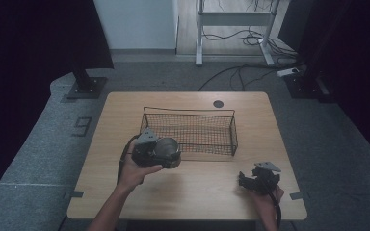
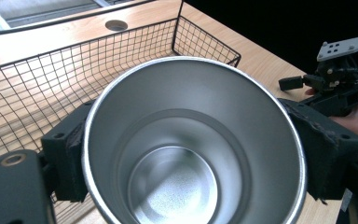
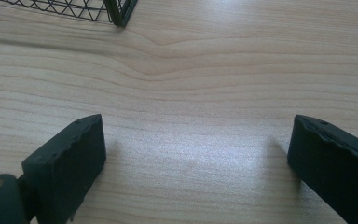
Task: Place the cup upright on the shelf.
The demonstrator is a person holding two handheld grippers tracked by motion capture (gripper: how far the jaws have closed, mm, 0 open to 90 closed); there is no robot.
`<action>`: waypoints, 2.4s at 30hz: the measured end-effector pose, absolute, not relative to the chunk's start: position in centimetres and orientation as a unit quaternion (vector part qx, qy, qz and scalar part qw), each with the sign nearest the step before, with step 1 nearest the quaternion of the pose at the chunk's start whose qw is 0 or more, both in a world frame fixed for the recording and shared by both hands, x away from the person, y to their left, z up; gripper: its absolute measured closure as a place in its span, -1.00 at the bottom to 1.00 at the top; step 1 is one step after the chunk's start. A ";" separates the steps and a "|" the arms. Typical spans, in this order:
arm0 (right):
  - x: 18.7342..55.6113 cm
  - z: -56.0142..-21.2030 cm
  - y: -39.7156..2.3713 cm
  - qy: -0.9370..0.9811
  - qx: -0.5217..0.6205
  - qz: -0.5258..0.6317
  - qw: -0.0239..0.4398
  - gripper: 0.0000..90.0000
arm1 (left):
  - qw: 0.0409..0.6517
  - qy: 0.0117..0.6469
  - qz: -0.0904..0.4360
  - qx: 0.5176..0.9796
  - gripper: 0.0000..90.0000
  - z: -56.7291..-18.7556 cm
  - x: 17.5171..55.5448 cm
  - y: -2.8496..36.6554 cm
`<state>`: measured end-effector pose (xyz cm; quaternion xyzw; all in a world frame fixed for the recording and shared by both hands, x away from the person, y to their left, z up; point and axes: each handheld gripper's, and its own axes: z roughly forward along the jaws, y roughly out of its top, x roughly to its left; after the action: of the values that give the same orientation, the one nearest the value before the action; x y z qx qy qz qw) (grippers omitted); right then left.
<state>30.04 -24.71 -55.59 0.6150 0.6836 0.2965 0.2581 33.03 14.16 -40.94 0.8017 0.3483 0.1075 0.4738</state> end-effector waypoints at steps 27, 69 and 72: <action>30.0 -55.6 -24.7 0.683 0.616 0.297 0.258 -0.91 | 0.473 0.347 0.116 0.801 -0.68 -39.8 35.5 14.0; 30.0 -55.6 -24.7 0.681 0.617 0.296 0.260 -0.89 | 0.460 0.357 0.122 0.804 -0.68 -38.8 38.7 13.3; 30.0 -55.6 -24.7 0.682 0.616 0.296 0.260 -0.89 | 0.456 0.359 0.124 0.805 -0.68 -38.9 39.1 13.2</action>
<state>30.03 -24.74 -55.60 0.6164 0.6817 0.2961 0.2602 39.15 13.23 -38.86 0.8046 0.3591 0.1235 0.4564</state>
